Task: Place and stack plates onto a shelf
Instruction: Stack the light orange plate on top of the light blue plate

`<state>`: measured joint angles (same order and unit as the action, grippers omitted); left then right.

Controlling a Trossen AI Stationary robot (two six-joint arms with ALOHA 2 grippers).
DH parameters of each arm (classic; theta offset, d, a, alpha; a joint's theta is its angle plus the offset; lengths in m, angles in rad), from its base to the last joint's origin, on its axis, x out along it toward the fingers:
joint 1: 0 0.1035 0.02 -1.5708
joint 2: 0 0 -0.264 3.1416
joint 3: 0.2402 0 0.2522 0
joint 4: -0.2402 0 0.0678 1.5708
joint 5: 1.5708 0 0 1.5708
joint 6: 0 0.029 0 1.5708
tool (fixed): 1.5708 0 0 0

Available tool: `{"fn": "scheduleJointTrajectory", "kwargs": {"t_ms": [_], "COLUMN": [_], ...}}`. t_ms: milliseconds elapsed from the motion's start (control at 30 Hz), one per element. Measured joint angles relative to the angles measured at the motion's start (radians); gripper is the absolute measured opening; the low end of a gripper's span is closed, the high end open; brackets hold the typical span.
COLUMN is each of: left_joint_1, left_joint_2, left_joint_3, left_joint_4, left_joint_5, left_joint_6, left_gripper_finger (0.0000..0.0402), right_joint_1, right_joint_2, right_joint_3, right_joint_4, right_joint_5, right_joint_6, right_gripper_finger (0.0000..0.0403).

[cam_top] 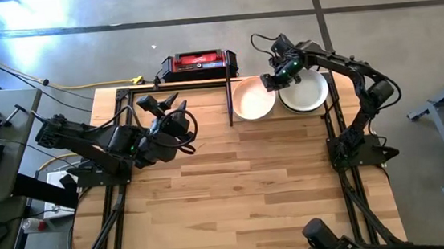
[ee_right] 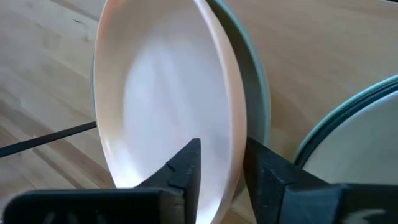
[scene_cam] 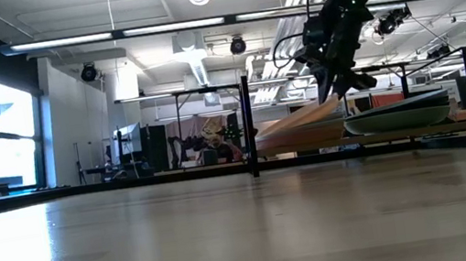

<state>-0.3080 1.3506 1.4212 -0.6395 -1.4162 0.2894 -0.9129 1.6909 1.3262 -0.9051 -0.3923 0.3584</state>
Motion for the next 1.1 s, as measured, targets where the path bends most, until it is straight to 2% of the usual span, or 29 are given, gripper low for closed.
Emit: {"fn": "scheduleJointTrajectory", "kwargs": {"t_ms": [167, 500, 633, 1100], "left_joint_1": [0.0, 0.0, 0.0, 0.0], "left_joint_2": [0.0, 0.0, 0.0, 0.0], "left_joint_3": [0.0, 0.0, 0.0, 0.0], "left_joint_4": [0.0, 0.0, 0.0, 0.0], "left_joint_5": [0.0, 0.0, 0.0, 0.0], "left_joint_6": [0.0, 0.0, 0.0, -0.003], "left_gripper_finger": [0.0147, 0.0147, 0.0147, 0.0147], "right_joint_1": [-0.011, -0.066, -0.037, 0.063], "right_joint_2": [-0.004, -0.056, -0.056, -0.056], "right_joint_3": [0.0, 0.0, 0.0, 0.0], "right_joint_4": [-0.004, -0.087, -0.12, -0.107], "right_joint_5": [-0.012, -0.019, -0.016, 0.101], "right_joint_6": [0.0, -0.005, -0.042, -0.053], "right_gripper_finger": [0.0108, 0.011, 0.011, 0.011]}}
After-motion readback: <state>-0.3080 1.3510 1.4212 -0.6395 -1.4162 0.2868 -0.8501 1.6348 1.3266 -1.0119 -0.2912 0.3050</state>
